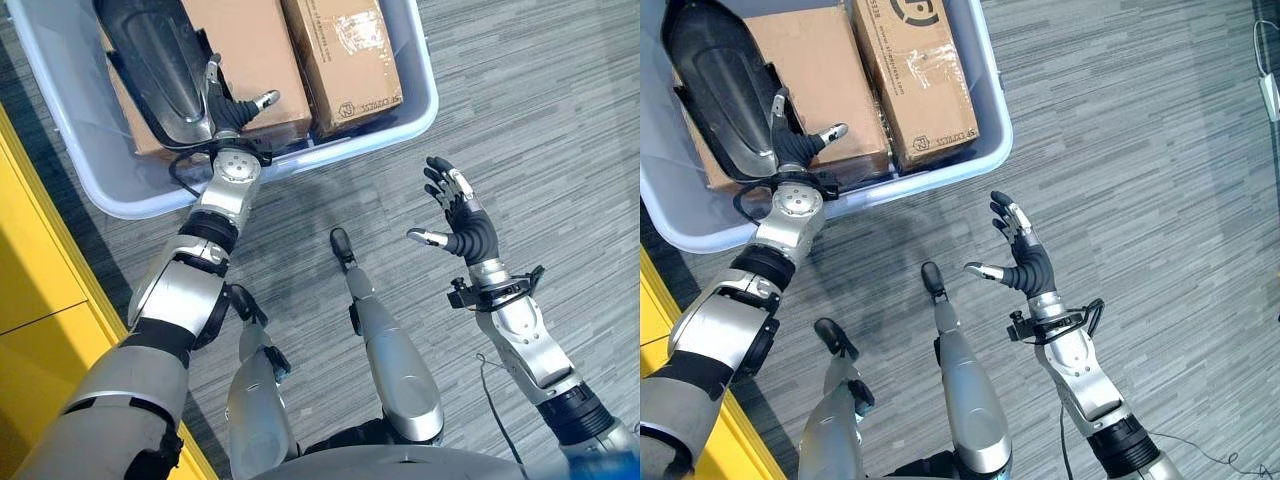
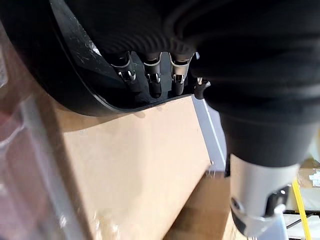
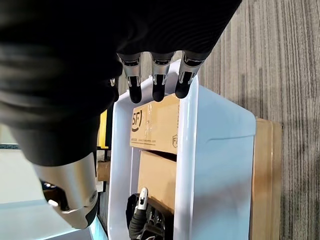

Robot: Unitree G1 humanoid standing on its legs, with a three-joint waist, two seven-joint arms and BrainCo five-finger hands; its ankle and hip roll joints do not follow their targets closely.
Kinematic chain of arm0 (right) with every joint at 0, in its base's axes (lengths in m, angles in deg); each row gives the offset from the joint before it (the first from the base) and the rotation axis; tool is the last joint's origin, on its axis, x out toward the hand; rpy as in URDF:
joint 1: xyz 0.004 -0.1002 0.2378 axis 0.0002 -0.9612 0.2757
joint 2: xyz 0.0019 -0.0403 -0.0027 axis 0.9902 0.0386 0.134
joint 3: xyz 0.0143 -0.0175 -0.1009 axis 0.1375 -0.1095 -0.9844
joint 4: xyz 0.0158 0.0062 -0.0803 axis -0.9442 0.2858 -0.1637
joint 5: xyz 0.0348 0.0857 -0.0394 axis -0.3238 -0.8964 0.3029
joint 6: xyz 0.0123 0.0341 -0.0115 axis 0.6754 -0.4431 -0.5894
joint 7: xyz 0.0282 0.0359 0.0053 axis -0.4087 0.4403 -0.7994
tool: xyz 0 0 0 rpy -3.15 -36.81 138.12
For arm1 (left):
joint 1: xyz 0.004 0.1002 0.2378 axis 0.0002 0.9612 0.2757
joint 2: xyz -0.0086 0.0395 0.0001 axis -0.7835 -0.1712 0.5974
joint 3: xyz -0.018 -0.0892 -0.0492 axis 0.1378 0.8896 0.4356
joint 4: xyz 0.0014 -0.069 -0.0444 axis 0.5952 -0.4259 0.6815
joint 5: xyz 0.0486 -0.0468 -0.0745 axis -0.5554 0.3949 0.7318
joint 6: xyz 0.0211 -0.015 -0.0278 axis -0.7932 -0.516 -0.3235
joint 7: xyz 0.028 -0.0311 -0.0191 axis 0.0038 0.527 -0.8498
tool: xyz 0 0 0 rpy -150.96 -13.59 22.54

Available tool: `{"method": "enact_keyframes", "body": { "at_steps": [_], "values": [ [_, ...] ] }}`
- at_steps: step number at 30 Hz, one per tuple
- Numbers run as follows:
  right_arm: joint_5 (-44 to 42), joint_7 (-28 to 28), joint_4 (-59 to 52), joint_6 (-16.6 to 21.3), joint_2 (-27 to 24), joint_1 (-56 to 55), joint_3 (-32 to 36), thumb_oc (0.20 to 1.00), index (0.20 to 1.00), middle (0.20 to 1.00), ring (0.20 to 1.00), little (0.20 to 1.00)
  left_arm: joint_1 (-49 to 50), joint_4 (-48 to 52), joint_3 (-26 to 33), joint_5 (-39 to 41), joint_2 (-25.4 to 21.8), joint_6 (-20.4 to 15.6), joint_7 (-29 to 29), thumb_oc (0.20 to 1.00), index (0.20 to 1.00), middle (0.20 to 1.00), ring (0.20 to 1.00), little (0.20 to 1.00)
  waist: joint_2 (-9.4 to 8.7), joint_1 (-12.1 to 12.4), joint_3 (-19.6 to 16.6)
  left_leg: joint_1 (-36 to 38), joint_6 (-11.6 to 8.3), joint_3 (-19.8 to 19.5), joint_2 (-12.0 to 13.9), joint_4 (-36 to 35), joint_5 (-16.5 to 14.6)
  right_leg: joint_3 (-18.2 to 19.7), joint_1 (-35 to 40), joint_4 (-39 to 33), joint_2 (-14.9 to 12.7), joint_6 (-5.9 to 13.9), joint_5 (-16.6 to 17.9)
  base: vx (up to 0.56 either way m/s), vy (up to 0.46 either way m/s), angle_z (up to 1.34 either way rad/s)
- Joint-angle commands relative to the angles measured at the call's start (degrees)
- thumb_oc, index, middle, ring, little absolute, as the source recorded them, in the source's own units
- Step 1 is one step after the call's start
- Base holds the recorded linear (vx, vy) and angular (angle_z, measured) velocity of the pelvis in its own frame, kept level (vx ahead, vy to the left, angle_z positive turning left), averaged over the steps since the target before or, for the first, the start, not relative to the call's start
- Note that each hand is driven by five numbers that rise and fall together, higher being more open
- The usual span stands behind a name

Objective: Move parts from the plastic box to the shelf.

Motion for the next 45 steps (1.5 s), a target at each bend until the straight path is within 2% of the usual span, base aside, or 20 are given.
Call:
{"method": "enact_keyframes", "body": {
  "at_steps": [1, 8, 9, 10, 17, 21, 22, 23, 25, 30, 40, 45],
  "values": [
    [-1.9, -0.4, -2.7, 3.0, -1.0, -2.3, 3.0, 1.000, 1.000, 1.000, 1.000, 1.000, 0.3, -5.6, 2.9, -1.1, 0.5, -0.1, -2.1, 1.000, 1.000, 1.000, 1.000, 1.000, -2.15, 0.7, -2.2, 4.2, -3.18, -2.8, 5.2, 3.7, -2.1, -1.6, -1.5, 5.1, -3.6, 6.17, -0.7, 0.01, 0.001, -0.04],
    [-2.2, -0.5, -2.8, 2.9, -1.0, -2.6, 3.0, 1.000, 1.000, 1.000, 1.000, 1.000, 1.8, -6.0, 3.6, -0.2, 2.2, -0.1, -2.5, 1.000, 1.000, 1.000, 1.000, 1.000, -1.81, 0.6, -2.5, 4.7, -3.19, -2.5, 5.1, 3.4, -2.1, -1.6, -1.1, 4.9, -3.7, 6.17, -0.8, 0.00, 0.000, 0.00],
    [-2.3, -0.5, -2.8, 2.6, -0.9, -2.6, 3.2, 1.000, 1.000, 1.000, 1.000, 1.000, 3.5, -5.3, 3.4, 0.5, 5.0, -0.6, -3.0, 1.000, 1.000, 1.000, 1.000, 1.000, -1.42, 0.7, -2.8, 5.3, -3.14, -2.4, 4.9, 3.1, -2.2, -1.6, -0.5, 4.7, -3.8, 6.09, -0.9, 0.00, 0.000, 0.00],
    [-2.2, -0.4, -2.9, 2.6, -1.0, -2.5, 3.1, 1.000, 1.000, 1.000, 1.000, 1.000, 3.8, -5.0, 3.4, 0.8, 5.7, -0.8, -2.9, 1.000, 1.000, 1.000, 1.000, 1.000, -1.35, 0.7, -2.9, 5.4, -3.11, -2.4, 4.9, 3.0, -2.2, -1.6, -0.5, 4.8, -3.8, 6.05, -1.0, 0.00, 0.000, 0.00],
    [-2.2, -0.1, -2.8, 2.6, -0.7, -2.6, 3.4, 1.000, 1.000, 1.000, 1.000, 1.000, 6.1, -2.0, 3.2, 1.6, 7.6, -1.9, -2.5, 1.000, 1.000, 1.000, 1.000, 1.000, -0.68, 1.0, -3.3, 6.0, -2.97, -2.6, 4.7, 2.7, -2.3, -1.8, -0.1, 4.7, -3.9, 5.94, -1.1, 0.00, 0.000, 0.00],
    [-1.2, 0.9, -2.8, 2.8, -0.5, -2.2, 3.8, 1.000, 1.000, 1.000, 1.000, 1.000, 9.2, 5.9, 3.4, 1.2, 7.4, -4.4, -0.1, 1.000, 1.000, 1.000, 1.000, 1.000, 0.12, 1.8, -3.3, 6.2, -2.85, -2.8, 4.4, 2.6, -2.4, -1.9, 0.4, 4.5, -4.2, 5.92, -1.2, -0.02, -0.011, -0.02],
    [-0.4, 1.6, -2.7, 2.7, -0.4, -1.8, 4.2, 1.000, 1.000, 1.000, 1.000, 1.000, 11.7, 11.6, 3.9, 1.5, 6.9, -5.8, 0.7, 1.000, 1.000, 1.000, 1.000, 1.000, 0.35, 2.6, -3.0, 5.4, -2.51, -2.7, 4.2, 2.7, -1.1, -1.9, -0.1, 4.4, -4.4, 5.52, 0.0, -0.08, -0.041, -0.02],
    [-0.4, 1.6, -2.7, 2.7, -0.4, -1.8, 4.2, 1.000, 1.000, 1.000, 1.000, 1.000, 11.8, 11.7, 3.9, 1.4, 6.9, -5.7, 0.8, 1.000, 1.000, 1.000, 1.000, 1.000, 0.35, 2.5, -3.0, 5.4, -2.51, -2.7, 4.2, 2.7, -1.1, -1.9, -0.1, 4.4, -4.4, 5.52, 0.0, -0.08, -0.043, 0.00],
    [1.0, 2.7, -2.6, 2.6, 0.1, -1.6, 5.2, 1.000, 1.000, 1.000, 1.000, 1.000, 17.7, 22.7, 5.0, 1.4, 6.7, -7.3, 1.8, 1.000, 1.000, 1.000, 1.000, 1.000, 1.51, 4.0, -2.7, 5.2, -2.28, -3.3, 3.9, 2.7, -1.1, -2.5, 0.3, 4.3, -4.8, 5.33, -0.2, 0.00, 0.000, 0.00],
    [2.7, 4.0, -2.3, 2.5, 0.8, -1.9, 7.1, 1.000, 1.000, 1.000, 1.000, 1.000, 25.2, 36.9, 8.8, -0.4, 5.9, -8.7, 2.5, 1.000, 1.000, 1.000, 1.000, 1.000, 2.99, 5.8, -2.6, 5.3, -2.04, -4.0, 3.6, 2.6, -1.2, -3.2, 1.1, 4.2, -5.4, 5.17, -0.6, 0.00, 0.002, 0.05],
    [3.3, 3.9, -2.8, 2.6, 0.8, -2.5, 9.0, 1.000, 1.000, 1.000, 1.000, 1.000, 30.6, 52.3, 15.1, -4.9, 3.8, -10.6, 4.8, 1.000, 1.000, 1.000, 1.000, 1.000, 4.03, 7.2, -3.6, 5.8, -1.90, -4.6, 3.2, 2.1, -1.2, -3.9, 2.6, 3.7, -6.0, 5.25, -0.8, 0.00, 0.003, 0.06],
    [3.3, 3.7, -2.9, 2.6, 0.7, -2.4, 8.8, 1.000, 1.000, 1.000, 1.000, 1.000, 30.1, 54.5, 16.0, -6.9, 4.4, -10.9, 6.9, 1.000, 1.000, 1.000, 1.000, 1.000, 4.23, 7.3, -4.0, 5.8, -1.86, -4.8, 3.1, 2.1, -1.2, -4.0, 2.6, 3.7, -6.0, 5.23, -0.9, 0.00, 0.000, 0.00]
  ]
}}
